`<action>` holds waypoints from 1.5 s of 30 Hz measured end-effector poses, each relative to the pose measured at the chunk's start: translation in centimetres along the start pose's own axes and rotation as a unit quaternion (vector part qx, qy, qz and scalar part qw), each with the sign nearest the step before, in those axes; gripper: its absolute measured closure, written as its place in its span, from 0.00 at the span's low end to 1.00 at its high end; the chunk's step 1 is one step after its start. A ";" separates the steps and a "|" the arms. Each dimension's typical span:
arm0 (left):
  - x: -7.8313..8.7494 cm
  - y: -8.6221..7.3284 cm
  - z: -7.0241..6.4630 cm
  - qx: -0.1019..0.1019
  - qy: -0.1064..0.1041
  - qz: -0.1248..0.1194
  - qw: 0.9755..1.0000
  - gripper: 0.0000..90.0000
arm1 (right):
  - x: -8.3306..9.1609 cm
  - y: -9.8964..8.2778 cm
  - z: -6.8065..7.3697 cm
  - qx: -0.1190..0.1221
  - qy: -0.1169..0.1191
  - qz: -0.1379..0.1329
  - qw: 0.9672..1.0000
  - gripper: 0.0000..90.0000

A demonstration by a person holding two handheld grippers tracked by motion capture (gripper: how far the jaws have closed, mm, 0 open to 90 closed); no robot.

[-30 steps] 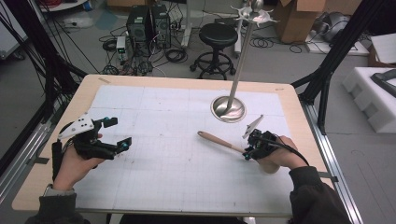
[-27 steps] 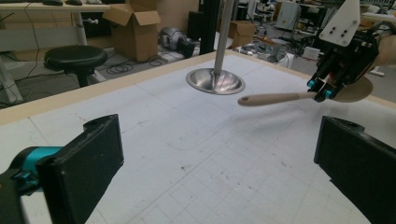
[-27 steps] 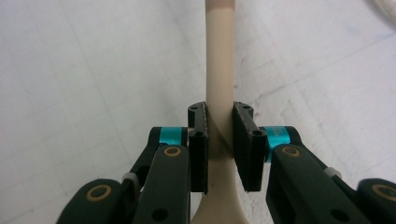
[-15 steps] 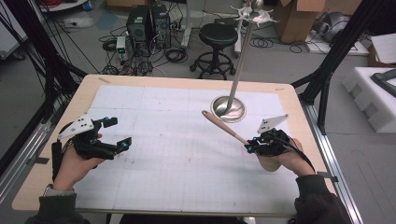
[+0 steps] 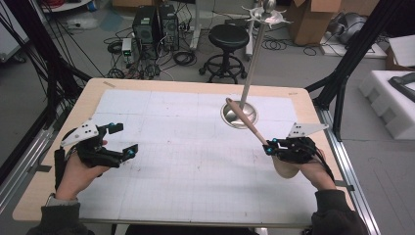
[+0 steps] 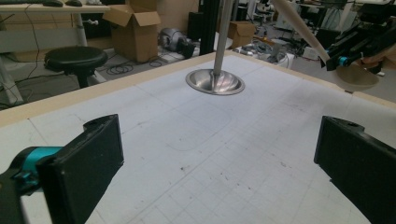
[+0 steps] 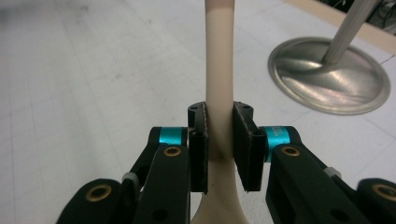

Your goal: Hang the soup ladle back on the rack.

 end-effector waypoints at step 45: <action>0.0 0.0 0.1 -0.001 0.001 0.002 1.000 0.02 | 6.6 3.0 -4.3 -0.047 -0.130 -0.212 0.967 0.86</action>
Point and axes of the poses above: each handheld gripper's, and its own axes: x roughly backward along the jaws, y roughly out of its top, z roughly to its left, the point moved 6 cm from there along -x, roughly forward along the jaws, and after that the axes turned 3 degrees about -z, right-handed, at the moved point
